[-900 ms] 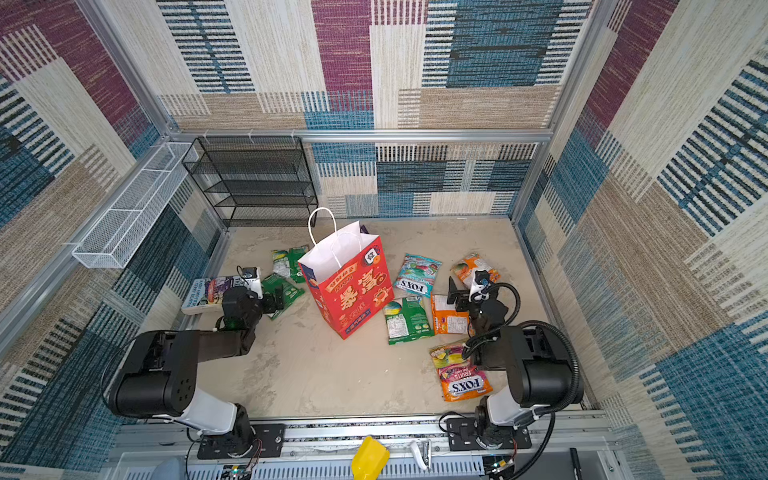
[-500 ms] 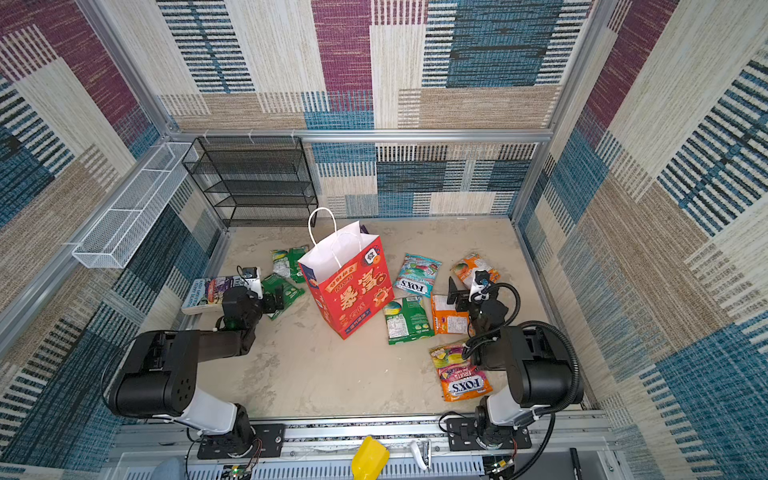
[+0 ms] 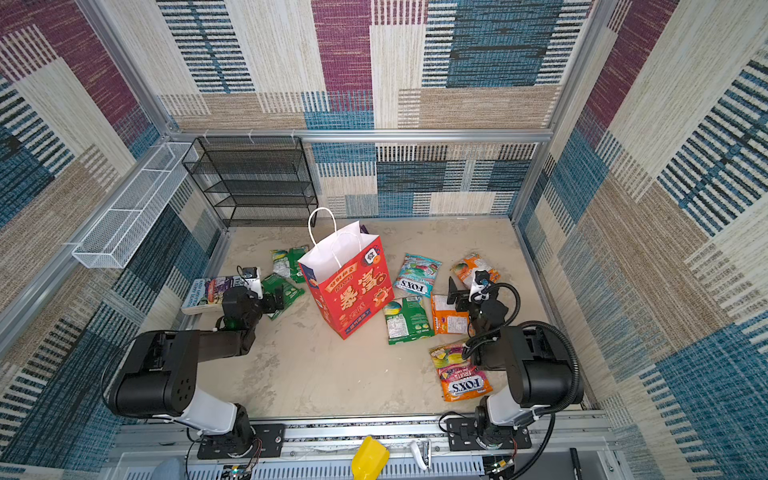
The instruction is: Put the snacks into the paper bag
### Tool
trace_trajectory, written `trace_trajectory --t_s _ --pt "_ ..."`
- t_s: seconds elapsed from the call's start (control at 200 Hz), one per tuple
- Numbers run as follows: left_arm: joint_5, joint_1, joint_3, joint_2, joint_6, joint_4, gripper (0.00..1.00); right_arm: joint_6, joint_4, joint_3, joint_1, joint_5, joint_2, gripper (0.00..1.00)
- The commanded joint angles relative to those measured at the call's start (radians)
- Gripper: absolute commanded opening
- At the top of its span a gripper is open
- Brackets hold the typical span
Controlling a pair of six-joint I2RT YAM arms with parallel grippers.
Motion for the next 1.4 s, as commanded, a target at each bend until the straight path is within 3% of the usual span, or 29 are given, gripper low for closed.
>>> trace_trajectory --t_s 0.0,0.165,0.351,0.476,0.526,0.576,0.641,0.741,0.836,0.957,1.012,1.127,1.317,1.392 --pt "0.003 0.001 0.001 -0.001 0.003 0.012 0.99 -0.004 0.016 -0.002 0.0 0.006 -0.003 1.0" --pt "-0.035 -0.028 -0.02 -0.007 0.021 0.046 0.99 -0.002 0.016 -0.002 0.0 0.005 -0.003 1.0" --pt "0.045 0.031 -0.007 -0.004 -0.02 0.023 0.99 -0.002 0.016 0.0 0.0 0.007 -0.002 1.0" --pt "0.014 0.023 0.002 -0.027 -0.017 0.011 0.99 -0.001 0.022 -0.003 -0.002 0.012 -0.007 1.0" --pt "-0.085 0.019 0.054 -0.111 -0.053 -0.169 0.99 -0.018 -0.047 0.012 0.036 0.098 -0.066 1.0" --pt "-0.209 0.018 0.121 -0.178 -0.106 -0.344 0.99 -0.006 -0.225 0.06 0.072 0.187 -0.172 1.0" --pt "-0.304 0.018 0.228 -0.244 -0.186 -0.562 0.99 0.061 -0.373 0.107 0.076 0.201 -0.269 1.0" --pt "-0.362 0.018 0.468 -0.301 -0.471 -1.043 0.99 0.244 -0.63 0.196 0.076 0.236 -0.408 1.0" --pt "-0.183 0.018 0.642 -0.305 -0.495 -1.325 0.99 0.331 -0.87 0.3 0.075 0.243 -0.485 1.0" --pt "0.236 0.017 0.747 -0.351 -0.414 -1.373 0.99 0.507 -1.089 0.362 0.074 0.312 -0.568 1.0" --pt "0.337 0.001 0.799 -0.372 -0.353 -1.403 0.99 0.577 -1.164 0.37 0.074 0.27 -0.619 1.0" --pt "0.427 -0.031 0.914 -0.365 -0.22 -1.487 0.99 0.62 -1.15 0.286 0.074 0.052 -0.761 1.0" --pt "0.528 -0.161 1.056 -0.227 -0.054 -1.598 0.99 0.651 -1.217 0.204 0.074 -0.101 -0.935 1.0" --pt "0.487 -0.24 1.122 -0.153 0.019 -1.651 1.0 0.633 -1.28 0.208 0.074 -0.128 -0.987 1.0"
